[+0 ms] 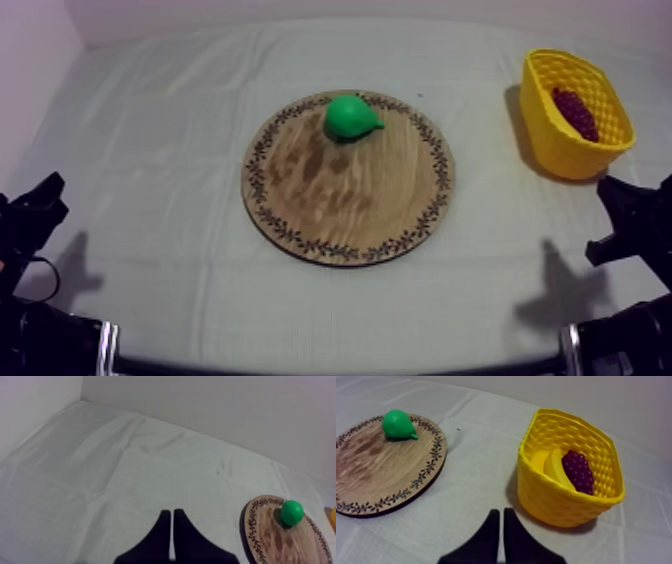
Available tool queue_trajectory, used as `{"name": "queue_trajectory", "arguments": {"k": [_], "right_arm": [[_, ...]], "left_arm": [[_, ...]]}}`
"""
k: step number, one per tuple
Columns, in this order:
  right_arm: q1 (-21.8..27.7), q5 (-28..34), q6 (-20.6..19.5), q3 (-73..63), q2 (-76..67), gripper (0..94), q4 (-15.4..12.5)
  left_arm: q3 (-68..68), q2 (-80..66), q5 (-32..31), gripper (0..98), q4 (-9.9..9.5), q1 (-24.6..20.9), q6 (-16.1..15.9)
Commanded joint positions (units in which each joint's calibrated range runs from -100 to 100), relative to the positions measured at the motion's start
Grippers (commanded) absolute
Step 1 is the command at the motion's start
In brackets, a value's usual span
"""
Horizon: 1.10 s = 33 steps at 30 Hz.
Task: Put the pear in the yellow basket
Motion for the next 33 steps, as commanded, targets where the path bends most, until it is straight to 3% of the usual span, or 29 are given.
{"name": "queue_trajectory", "arguments": {"k": [1, 33], "right_arm": [[-0.02, 0.03, 0.86, 0.15, -0.01, 0.6, 0.0], [-0.07, 0.03, 0.51, 0.15, -0.01, 0.4, 0.0]], "left_arm": [[0.0, 0.0, -0.01, 0.1, -0.01, 0.0, 0.0], [0.0, 0.0, -0.01, 0.1, -0.01, 0.0, 0.0]]}}
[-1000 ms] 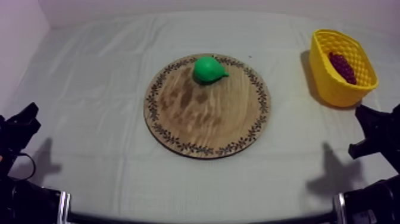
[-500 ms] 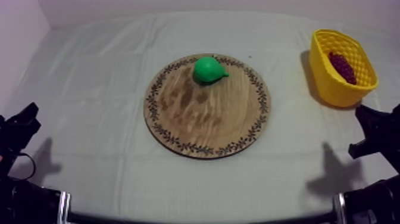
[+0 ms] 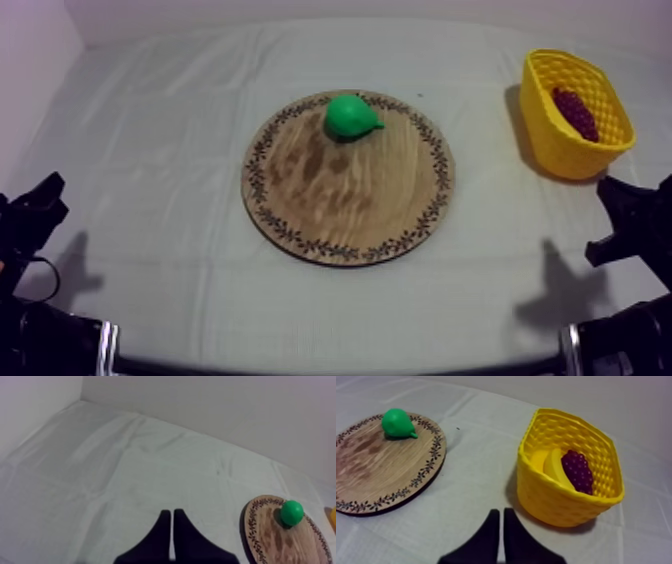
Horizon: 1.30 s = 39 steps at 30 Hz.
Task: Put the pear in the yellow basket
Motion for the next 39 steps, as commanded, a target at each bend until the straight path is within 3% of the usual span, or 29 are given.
{"name": "queue_trajectory", "arguments": {"k": [1, 11, 19, 24, 32, 39], "right_arm": [[-0.07, 0.03, 0.26, 0.0, -0.01, 0.4, -0.02], [-0.54, -1.35, 2.15, -2.37, 1.26, 0.4, -0.18], [-1.67, -1.5, 4.87, -12.62, 10.6, 0.4, -1.47], [-2.42, 1.04, 6.2, -24.03, 19.93, 0.4, -2.95], [-4.07, 7.79, 7.73, -42.68, 35.83, 0.4, -3.12], [-5.34, 9.91, 11.02, -53.41, 48.32, 0.4, -3.93]], "left_arm": [[0.0, 0.0, -0.01, 0.1, -0.01, 0.0, 0.0], [0.0, 0.0, -0.01, 0.1, -0.01, 0.0, 0.0], [0.0, 0.0, -0.01, 0.1, -0.01, 0.0, 0.0], [0.0, 0.0, -0.01, 0.1, -0.01, 0.0, 0.0], [0.0, 0.0, -0.01, 0.1, -0.01, 0.0, 0.0], [0.0, 0.0, -0.01, 0.1, -0.01, 0.0, 0.0]]}}
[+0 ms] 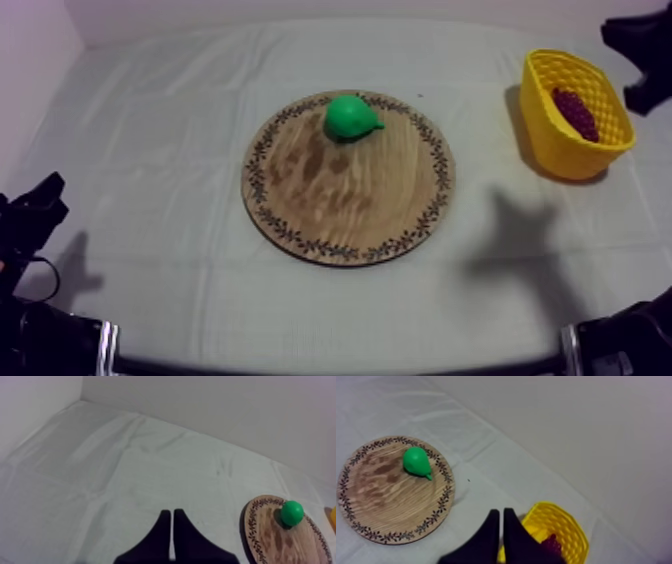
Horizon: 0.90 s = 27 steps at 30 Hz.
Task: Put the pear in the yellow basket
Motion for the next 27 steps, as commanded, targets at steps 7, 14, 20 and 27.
{"name": "queue_trajectory", "arguments": {"k": [7, 14, 20, 27], "right_arm": [[-0.76, 5.98, 5.22, -14.42, 15.93, 0.4, -1.8], [-1.92, 13.13, 8.25, -24.53, 26.0, 0.9, -2.81], [-2.27, 16.94, 11.04, -31.93, 34.0, 0.5, -3.82], [-3.06, 22.29, 12.79, -39.67, 41.75, 0.3, -3.79]], "left_arm": [[0.0, 0.0, -0.01, 0.1, -0.01, 0.0, 0.0], [0.0, 0.0, -0.01, 0.1, -0.01, 0.0, 0.0], [0.0, 0.0, -0.01, 0.1, -0.01, 0.0, 0.0], [0.0, 0.0, -0.01, 0.1, -0.01, 0.0, 0.0]]}}
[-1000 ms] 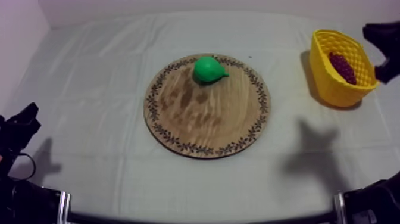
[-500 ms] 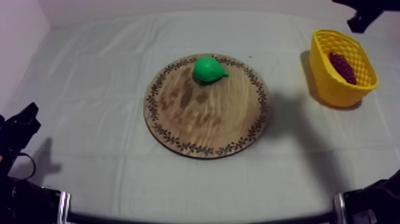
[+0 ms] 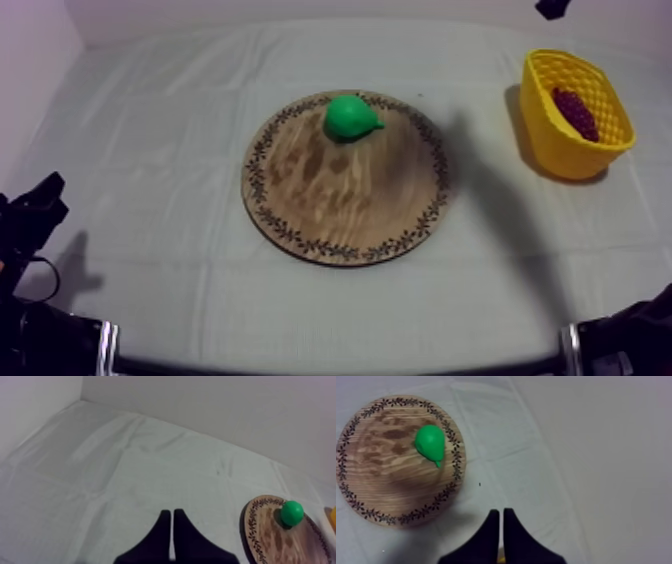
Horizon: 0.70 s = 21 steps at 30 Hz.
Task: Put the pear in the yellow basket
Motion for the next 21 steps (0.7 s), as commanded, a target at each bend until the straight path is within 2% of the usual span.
{"name": "queue_trajectory", "arguments": {"k": [1, 14, 21], "right_arm": [[-0.33, 1.61, 0.53, -2.48, 2.62, 0.3, 0.08], [-4.28, 14.1, 5.06, -11.94, 13.25, 1.1, 2.21], [-5.82, 18.68, 4.76, -19.1, 20.07, 2.6, 2.27]], "left_arm": [[0.0, 0.0, -0.01, 0.1, -0.01, 0.0, 0.0], [0.0, 0.0, -0.01, 0.1, -0.01, 0.0, 0.0], [0.0, 0.0, -0.01, 0.1, -0.01, 0.0, 0.0]]}}
